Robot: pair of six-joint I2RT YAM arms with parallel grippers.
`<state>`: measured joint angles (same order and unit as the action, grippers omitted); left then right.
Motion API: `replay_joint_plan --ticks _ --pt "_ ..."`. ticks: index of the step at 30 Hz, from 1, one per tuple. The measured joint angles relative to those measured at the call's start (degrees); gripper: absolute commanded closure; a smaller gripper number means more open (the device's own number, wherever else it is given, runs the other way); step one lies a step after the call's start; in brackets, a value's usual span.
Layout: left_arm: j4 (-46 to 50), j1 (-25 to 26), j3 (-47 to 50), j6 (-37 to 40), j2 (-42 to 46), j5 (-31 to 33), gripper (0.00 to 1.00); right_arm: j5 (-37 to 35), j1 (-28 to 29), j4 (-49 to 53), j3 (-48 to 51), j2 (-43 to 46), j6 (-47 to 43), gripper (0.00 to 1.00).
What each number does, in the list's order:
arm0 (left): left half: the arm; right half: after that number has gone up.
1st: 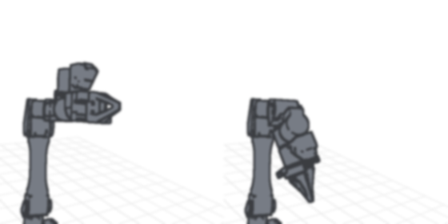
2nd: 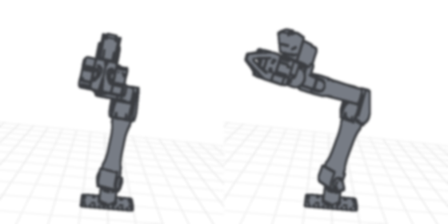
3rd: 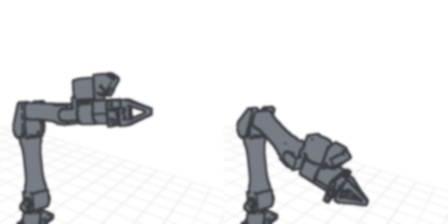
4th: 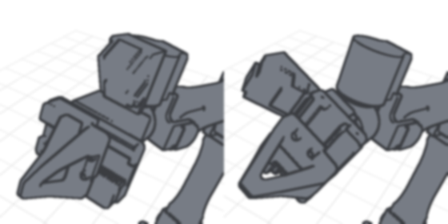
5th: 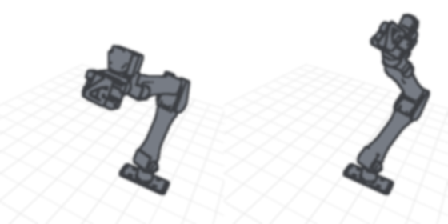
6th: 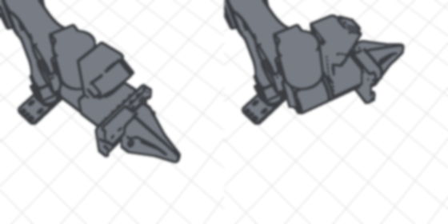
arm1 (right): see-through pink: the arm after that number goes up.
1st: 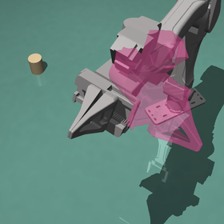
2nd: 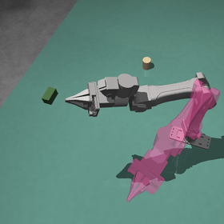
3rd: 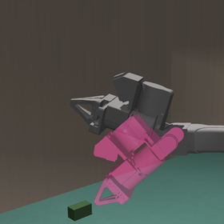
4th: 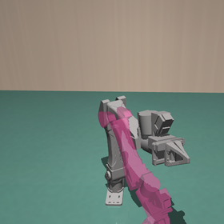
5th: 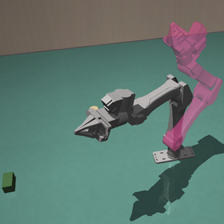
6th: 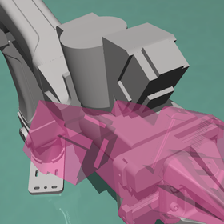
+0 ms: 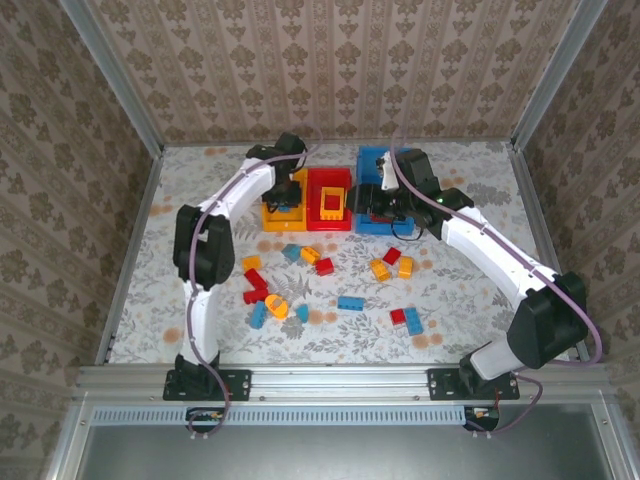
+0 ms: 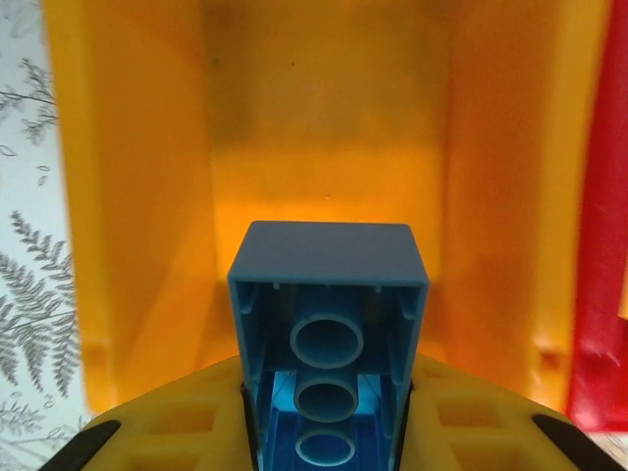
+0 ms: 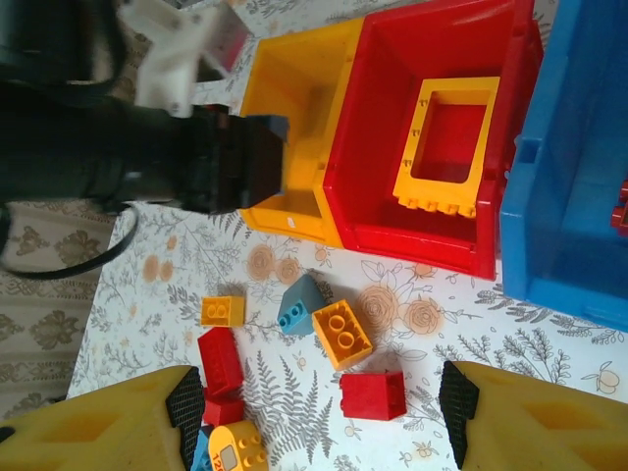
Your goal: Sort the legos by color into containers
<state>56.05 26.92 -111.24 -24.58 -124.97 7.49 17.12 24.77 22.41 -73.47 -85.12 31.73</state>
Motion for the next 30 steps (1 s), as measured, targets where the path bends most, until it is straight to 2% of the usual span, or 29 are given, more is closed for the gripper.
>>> replay_joint_plan --ticks 4,10,14,20,25,30 --pt "0.85 -0.33 -2.27 -0.42 -3.5 -0.28 0.63 0.0 -0.04 0.04 0.02 0.0 0.04 0.32" --pt "1.68 -0.33 -2.45 -1.66 -4.22 -1.68 0.48 -0.07 -0.04 0.76 0.61 0.11 -0.04 0.32" --pt "2.16 -0.33 -2.62 -2.12 -4.22 -1.92 0.45 -0.94 -0.04 3.17 2.32 0.76 -1.11 0.32" --pt "2.86 -0.33 -2.56 -2.91 -3.76 -1.9 0.46 -4.81 1.97 8.72 4.31 2.14 -6.19 0.32" --pt "2.71 -0.04 2.4 -4.55 3.34 -1.2 0.41 -5.97 10.47 10.8 4.02 -0.63 -13.0 0.2" --pt "-0.35 1.22 16.33 -6.86 21.29 -1.05 0.34 -6.78 16.06 11.76 1.9 -10.69 -16.2 0.17"
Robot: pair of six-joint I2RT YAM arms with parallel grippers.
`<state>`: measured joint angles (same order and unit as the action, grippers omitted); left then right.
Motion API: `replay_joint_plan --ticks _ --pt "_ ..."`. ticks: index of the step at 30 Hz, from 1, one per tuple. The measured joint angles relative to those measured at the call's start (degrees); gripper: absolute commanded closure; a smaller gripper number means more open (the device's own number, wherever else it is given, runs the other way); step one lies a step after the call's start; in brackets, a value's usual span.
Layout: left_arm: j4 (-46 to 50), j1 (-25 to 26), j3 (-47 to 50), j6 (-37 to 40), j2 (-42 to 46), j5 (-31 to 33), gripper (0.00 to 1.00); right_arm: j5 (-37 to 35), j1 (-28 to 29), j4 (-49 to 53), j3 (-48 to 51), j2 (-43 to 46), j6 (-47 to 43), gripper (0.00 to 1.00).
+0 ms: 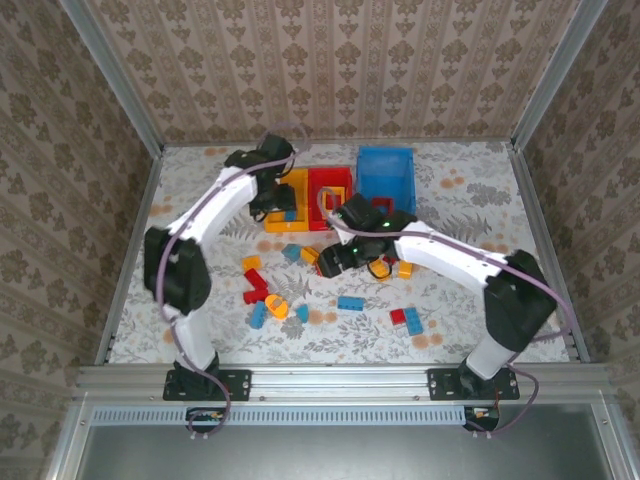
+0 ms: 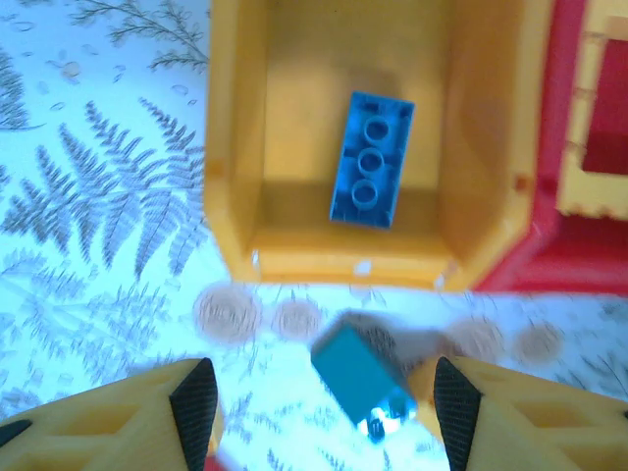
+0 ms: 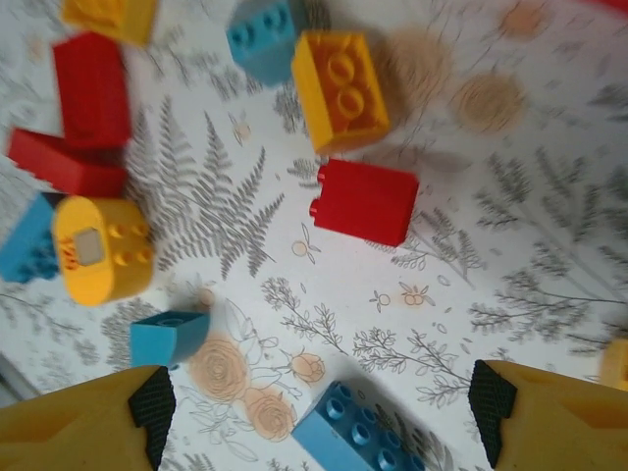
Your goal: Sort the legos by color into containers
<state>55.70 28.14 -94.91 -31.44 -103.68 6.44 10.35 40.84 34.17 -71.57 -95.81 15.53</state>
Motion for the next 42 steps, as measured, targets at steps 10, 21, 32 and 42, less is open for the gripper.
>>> replay_joint_plan --ticks 10,21,32,42 --pt "-6.67 2.47 31.82 -3.56 33.29 -1.75 0.27 -4.44 1.95 0.79 -5.09 -12.68 0.57 0.2" --pt "-6.73 3.96 38.01 -3.5 39.63 -1.73 0.29 -7.3 2.64 0.5 -11.15 -20.68 3.76 0.36" --pt "-7.45 5.07 38.77 -2.95 40.5 -2.16 0.3 -9.31 2.69 0.35 -10.86 -19.89 6.14 0.59" --pt "-16.55 8.04 34.6 -1.95 35.04 -6.84 0.34 -12.61 -10.69 5.44 -11.26 -3.37 8.52 0.61"
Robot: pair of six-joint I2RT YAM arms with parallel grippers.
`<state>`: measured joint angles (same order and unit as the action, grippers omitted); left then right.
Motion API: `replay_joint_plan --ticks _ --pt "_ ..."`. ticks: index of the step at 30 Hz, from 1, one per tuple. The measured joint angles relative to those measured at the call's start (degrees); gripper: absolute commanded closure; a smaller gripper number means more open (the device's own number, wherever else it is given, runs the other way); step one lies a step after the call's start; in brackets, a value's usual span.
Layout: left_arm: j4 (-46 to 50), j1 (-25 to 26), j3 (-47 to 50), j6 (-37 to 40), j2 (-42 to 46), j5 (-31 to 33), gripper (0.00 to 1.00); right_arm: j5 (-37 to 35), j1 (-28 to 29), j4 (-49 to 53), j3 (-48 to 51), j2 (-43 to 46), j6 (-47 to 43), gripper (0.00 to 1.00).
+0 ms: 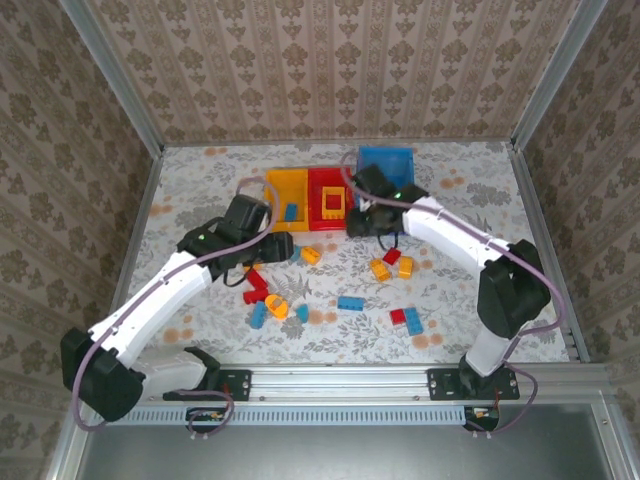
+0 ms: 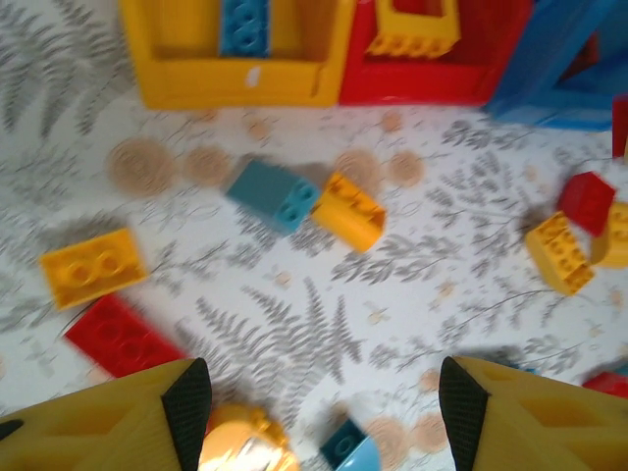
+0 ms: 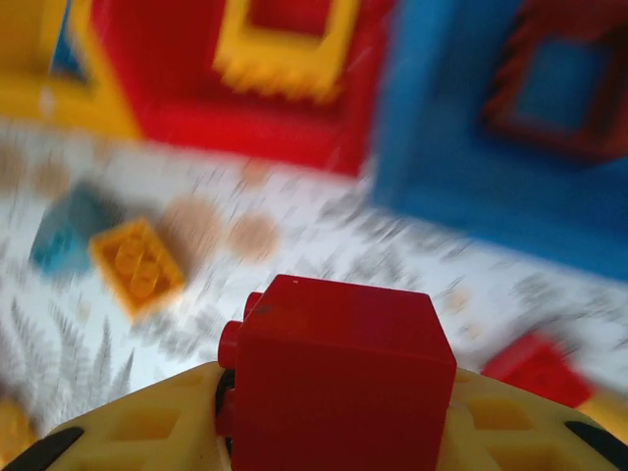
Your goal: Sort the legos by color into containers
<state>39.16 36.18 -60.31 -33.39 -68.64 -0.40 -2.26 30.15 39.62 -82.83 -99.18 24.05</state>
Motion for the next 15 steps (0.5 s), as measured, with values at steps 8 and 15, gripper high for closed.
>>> replay_joint_plan --ticks 8,15 --pt "-6.45 2.91 -7.61 1.55 -8.98 -1.51 0.34 -0.42 -11.13 6.05 -26.51 -21.09 2.4 0.61" --pt "-8.09 3.93 -9.84 3.65 -12.96 -2.03 0.34 -0.35 -14.01 13.18 -44.5 -36.41 6.14 0.49"
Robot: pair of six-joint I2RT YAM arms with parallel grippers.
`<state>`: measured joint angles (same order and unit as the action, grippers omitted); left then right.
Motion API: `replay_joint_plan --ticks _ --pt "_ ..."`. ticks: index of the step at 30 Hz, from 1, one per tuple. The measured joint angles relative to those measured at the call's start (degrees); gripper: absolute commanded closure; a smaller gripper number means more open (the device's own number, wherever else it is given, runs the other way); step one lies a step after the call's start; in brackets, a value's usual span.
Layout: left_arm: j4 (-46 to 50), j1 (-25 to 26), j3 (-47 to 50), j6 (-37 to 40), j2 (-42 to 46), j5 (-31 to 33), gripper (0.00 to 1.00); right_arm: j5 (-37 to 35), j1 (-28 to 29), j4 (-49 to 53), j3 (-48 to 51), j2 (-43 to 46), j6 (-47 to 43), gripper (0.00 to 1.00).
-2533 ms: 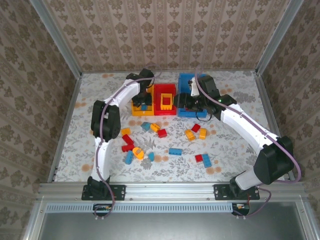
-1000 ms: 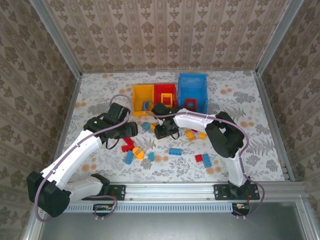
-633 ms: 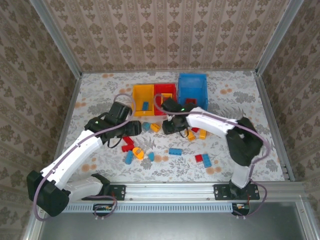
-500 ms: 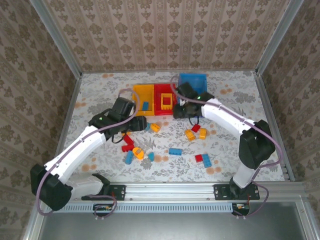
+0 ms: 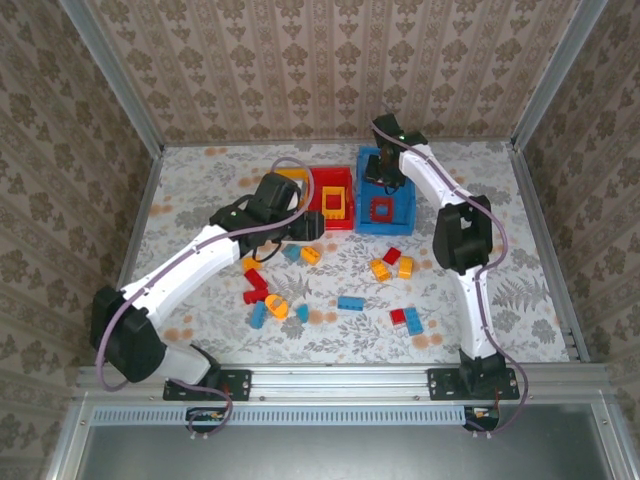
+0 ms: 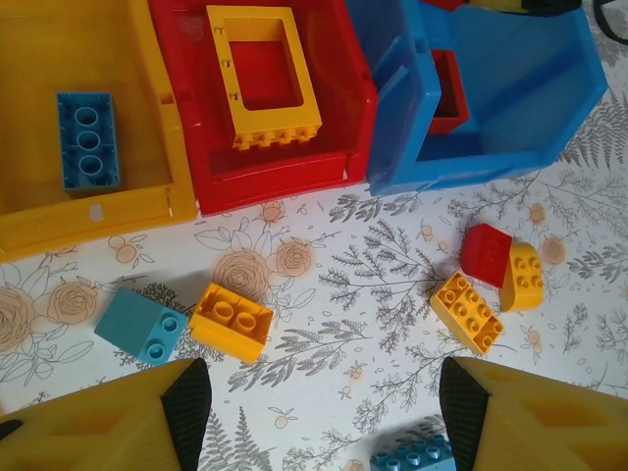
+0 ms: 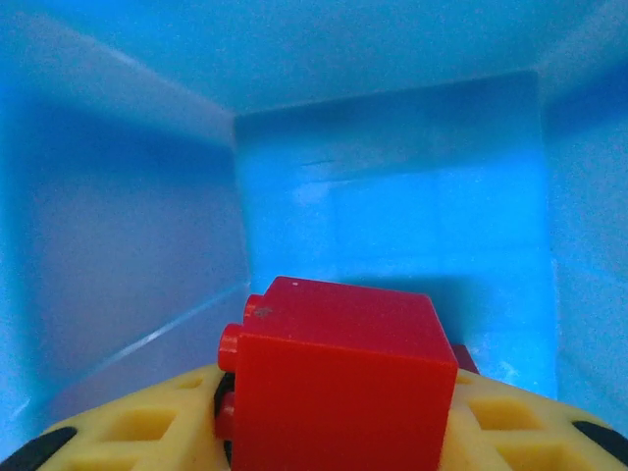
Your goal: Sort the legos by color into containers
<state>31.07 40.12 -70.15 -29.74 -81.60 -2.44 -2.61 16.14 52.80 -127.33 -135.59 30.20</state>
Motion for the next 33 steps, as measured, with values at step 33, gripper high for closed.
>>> replay_joint_plan --ticks 33 --pt "3.52 -2.73 6.82 -22.51 -10.43 -5.22 0.26 9.14 16.74 -20.61 57.96 50.99 -7.39 0.32"
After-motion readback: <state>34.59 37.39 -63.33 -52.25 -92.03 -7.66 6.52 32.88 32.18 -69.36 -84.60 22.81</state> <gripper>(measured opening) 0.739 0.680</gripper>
